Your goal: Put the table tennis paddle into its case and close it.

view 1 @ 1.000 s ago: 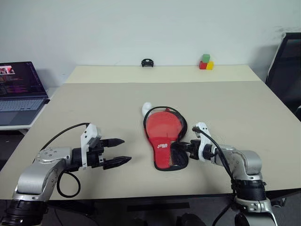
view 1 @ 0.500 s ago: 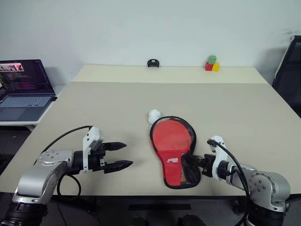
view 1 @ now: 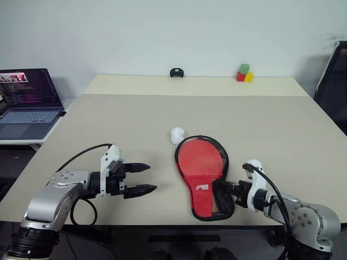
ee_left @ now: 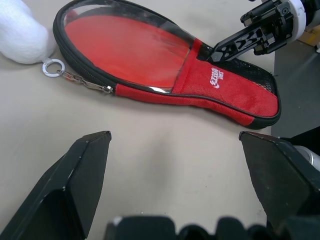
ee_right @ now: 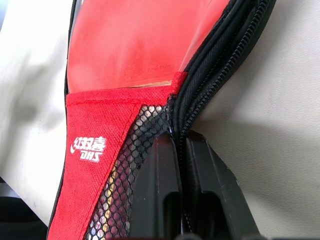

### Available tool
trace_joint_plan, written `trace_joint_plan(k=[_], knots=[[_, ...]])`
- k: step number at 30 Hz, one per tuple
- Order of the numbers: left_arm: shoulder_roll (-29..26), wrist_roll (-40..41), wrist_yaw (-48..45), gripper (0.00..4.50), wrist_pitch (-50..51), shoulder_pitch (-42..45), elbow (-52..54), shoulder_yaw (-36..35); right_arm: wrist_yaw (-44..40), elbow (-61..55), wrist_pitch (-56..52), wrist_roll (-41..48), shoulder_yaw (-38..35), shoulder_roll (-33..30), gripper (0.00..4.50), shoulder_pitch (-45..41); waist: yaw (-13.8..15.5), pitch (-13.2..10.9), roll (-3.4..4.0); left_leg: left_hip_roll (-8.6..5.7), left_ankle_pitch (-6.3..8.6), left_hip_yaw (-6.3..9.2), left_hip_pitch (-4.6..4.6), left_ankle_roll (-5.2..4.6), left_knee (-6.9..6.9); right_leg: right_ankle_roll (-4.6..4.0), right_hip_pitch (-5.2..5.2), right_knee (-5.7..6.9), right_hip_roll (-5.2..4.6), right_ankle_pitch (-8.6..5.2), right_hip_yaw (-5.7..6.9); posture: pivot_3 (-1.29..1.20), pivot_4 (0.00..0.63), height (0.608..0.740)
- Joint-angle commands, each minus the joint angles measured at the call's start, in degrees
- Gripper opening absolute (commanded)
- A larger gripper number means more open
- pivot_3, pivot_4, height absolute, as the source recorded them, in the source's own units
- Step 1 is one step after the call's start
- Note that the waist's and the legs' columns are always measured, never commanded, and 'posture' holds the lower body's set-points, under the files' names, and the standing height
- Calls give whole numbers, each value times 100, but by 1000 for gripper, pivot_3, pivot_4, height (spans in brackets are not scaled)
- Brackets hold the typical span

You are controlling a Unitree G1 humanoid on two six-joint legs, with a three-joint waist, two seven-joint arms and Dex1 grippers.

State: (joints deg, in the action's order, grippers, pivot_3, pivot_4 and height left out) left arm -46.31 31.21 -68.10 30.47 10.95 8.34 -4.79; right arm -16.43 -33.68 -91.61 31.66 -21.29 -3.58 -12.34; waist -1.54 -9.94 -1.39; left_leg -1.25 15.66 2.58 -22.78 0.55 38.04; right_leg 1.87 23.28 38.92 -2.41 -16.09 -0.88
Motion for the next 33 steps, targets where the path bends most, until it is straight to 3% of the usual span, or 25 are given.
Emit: trace_joint_plan(k=[1,7,12,20,22,28,33], knots=[[-8,-7,26,4500,-127,53,33,-84,157,-146,-56,-80,-161,25,578,4,-1,0,0,0,0,0,0,0,0,0,0,0,0,0,0,0,150,740],[12,-15,84,4500,-172,-30,69,-106,152,-160,35,-96,-335,-187,2405,25,-1,2,-1,0,0,0,8,-1,2,0,-9,1,0,0,0,0,150,740],[45,-4,148,4500,-220,-121,112,-99,-331,-323,276,330,-530,-558,4065,154,8,3,-4,-7,-1,1,10,-1,6,0,-14,2,-6,0,2,0,150,740],[78,-27,153,4500,-279,-48,1,-84,-831,-454,515,1258,-956,-654,4065,-308,-53,1,0,3,-1,-3,15,-2,1,0,-9,7,6,0,-7,0,150,740],[85,-41,185,4500,-305,-12,-37,-109,-900,-423,542,1446,-930,-738,4444,-426,-46,1,0,5,-1,-1,15,-2,0,0,-9,7,8,0,-5,0,150,740],[261,-165,805,4500,-438,130,-316,-427,-1524,-178,1809,978,427,-2195,4487,-801,-29,-1,0,0,-1,-5,9,-2,4,0,-9,2,4,0,-4,0,150,740],[472,-365,1449,4500,-666,138,-406,-666,-1991,638,2766,640,1495,-2531,4487,-1490,-41,-1,-2,8,-1,-2,13,-2,1,-1,-8,5,9,0,-3,0,150,740]])
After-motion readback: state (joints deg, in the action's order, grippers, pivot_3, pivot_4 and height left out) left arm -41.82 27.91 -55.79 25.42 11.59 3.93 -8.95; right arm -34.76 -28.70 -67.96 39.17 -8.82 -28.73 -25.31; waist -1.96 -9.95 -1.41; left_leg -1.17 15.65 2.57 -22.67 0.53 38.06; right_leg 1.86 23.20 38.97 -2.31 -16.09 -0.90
